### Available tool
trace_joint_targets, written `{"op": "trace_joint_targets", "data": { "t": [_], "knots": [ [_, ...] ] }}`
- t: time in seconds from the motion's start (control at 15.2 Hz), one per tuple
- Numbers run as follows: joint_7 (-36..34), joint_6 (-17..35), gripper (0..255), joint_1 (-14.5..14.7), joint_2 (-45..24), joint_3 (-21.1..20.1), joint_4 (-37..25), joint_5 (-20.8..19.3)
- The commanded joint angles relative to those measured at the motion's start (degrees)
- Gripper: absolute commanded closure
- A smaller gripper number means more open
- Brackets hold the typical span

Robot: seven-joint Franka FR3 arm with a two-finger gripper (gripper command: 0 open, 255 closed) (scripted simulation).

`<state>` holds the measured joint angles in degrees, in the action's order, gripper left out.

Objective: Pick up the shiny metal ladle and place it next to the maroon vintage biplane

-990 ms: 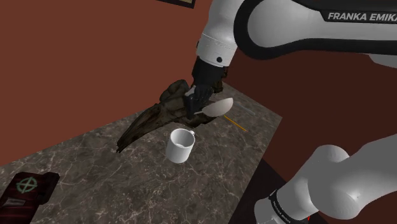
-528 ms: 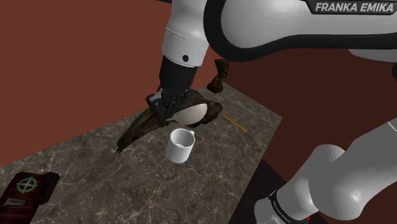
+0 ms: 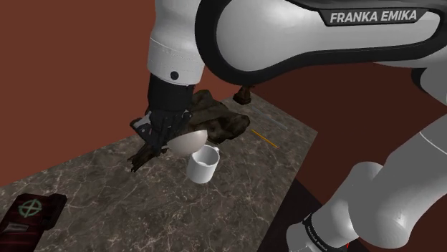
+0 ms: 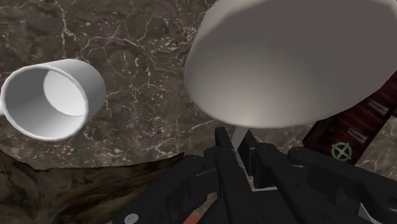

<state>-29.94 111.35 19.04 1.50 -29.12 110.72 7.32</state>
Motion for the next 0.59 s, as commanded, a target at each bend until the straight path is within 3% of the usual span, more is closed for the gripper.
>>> {"op": "trace_joint_targets", "data": {
  "t": [0.0,0.53],
  "knots": [
    [-0.2,1.5,255,0.1,-0.4,-0.1,1.1,-0.1],
    [-0.2,7.5,255,0.3,-2.1,-0.4,5.6,-0.7]
  ]
}}
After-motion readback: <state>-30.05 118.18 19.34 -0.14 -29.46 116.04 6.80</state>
